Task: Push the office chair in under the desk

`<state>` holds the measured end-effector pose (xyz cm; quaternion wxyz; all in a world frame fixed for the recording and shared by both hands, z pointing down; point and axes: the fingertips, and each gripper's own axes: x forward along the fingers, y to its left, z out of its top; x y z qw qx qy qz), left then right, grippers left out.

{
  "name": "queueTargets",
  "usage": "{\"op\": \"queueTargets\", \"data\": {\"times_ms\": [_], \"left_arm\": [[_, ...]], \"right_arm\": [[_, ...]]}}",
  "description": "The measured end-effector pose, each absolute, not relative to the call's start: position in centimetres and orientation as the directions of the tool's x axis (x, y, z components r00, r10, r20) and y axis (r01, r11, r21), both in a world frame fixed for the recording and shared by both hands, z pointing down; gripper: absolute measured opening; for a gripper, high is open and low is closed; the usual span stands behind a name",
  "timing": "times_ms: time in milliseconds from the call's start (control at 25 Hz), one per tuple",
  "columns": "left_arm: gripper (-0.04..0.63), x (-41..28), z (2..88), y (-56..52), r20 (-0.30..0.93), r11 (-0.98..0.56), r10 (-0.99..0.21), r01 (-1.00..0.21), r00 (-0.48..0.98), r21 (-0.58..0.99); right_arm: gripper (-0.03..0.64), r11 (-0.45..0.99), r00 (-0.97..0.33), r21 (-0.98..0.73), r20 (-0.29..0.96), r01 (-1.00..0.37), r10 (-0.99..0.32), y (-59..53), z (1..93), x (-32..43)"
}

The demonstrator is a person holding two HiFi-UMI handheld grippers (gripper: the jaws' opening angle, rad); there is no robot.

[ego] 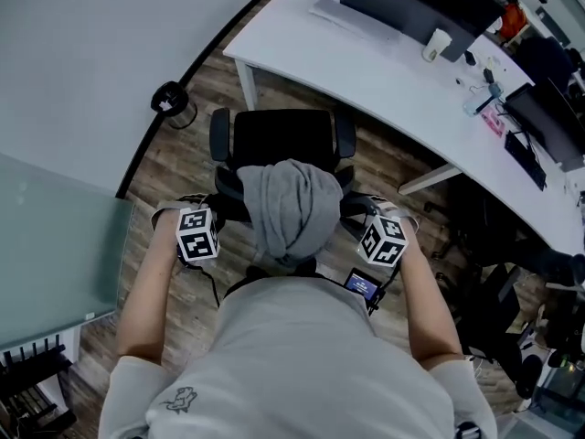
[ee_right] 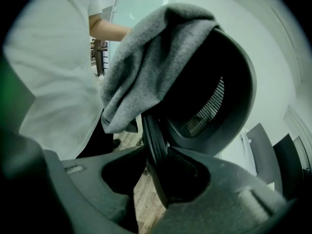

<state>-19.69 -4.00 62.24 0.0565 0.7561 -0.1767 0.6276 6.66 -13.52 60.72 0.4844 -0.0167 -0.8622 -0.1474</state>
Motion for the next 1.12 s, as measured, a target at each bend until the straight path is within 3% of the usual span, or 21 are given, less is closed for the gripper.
{"op": "queueTargets", "data": {"times_ms": [520, 1120], "left_arm": [[0.114, -13.2, 62.2, -9.8, 0.967, -0.953, -0.213, -0.248, 0.138, -0.175], [0.117, -12.7, 62.2, -13.5, 0.966, -0.970, -0.216, -0.146, 0.144, -0.196]], "right_arm": [[0.132, 0.964, -0.521, 0.264, 0.829, 0.038, -0.206, -15.1, 60.5, 14.2], [0.133, 0.965, -0.501, 0.260, 0.830, -0.040, -0.244, -16.0, 60.5, 15.1]]}}
